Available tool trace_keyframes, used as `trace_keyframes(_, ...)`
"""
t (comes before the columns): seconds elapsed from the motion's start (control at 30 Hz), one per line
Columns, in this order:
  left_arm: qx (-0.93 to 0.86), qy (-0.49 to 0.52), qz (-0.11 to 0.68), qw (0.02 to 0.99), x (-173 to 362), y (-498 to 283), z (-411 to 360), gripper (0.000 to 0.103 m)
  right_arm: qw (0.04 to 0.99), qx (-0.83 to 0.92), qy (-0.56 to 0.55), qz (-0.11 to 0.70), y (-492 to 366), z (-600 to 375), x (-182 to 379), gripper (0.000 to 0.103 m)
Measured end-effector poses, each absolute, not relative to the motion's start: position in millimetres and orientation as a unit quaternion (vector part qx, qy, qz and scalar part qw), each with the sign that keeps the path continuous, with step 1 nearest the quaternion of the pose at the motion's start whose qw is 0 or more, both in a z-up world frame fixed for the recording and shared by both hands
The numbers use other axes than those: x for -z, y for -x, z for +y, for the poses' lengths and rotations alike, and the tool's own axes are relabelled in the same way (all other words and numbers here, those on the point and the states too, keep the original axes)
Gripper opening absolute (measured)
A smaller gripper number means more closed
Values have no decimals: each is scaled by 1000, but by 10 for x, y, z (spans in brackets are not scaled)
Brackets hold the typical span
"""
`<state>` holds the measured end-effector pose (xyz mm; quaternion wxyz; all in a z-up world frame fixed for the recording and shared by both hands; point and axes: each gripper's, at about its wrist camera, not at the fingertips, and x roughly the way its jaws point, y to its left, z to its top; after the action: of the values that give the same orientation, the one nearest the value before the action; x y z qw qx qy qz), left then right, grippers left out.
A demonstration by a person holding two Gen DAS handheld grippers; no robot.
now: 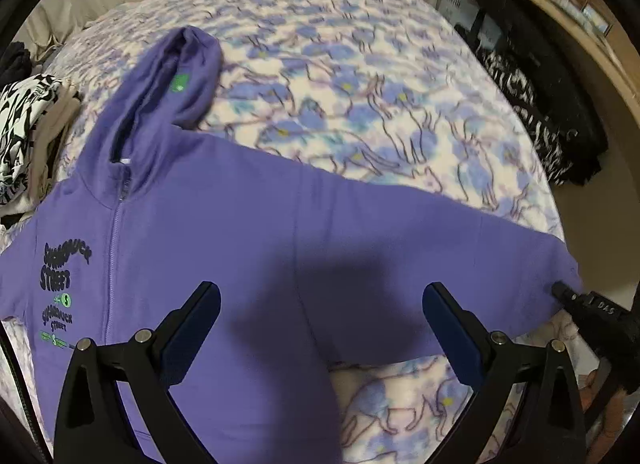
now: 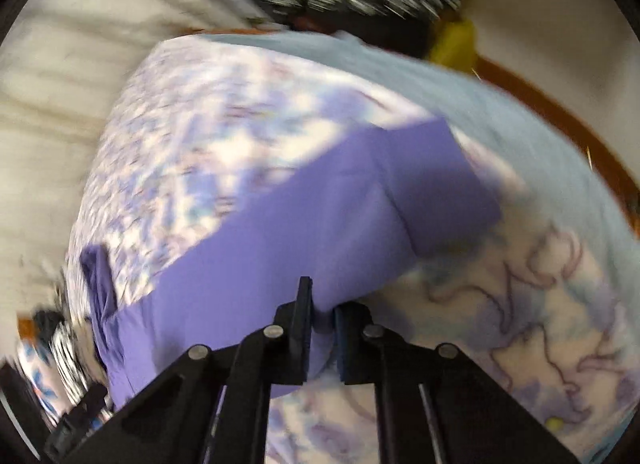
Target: Fold large clothes
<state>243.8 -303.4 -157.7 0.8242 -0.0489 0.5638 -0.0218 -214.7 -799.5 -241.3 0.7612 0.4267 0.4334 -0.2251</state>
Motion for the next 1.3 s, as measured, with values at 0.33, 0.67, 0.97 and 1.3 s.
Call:
trace_keyframes(0.33, -54, 79, 551, 829, 1576, -1926, -1938, 100, 865, 62, -237, 438, 1260, -6313, 1596, 9)
trace_keyframes(0.67, -47, 87, 590, 801, 1989, -1644, -965, 100, 817, 24, -184, 545, 761, -4731, 2529, 20)
trace_keyframes(0.97, 44, 190, 636, 747, 2413, -1575, -900, 100, 812, 32, -215, 542, 1151, -4681, 2519, 39)
trace_keyframes(1.3, 101, 254, 646, 713, 2805, -1707, -1278, 79, 809, 40, -238, 537, 1462, -4818, 2494, 39)
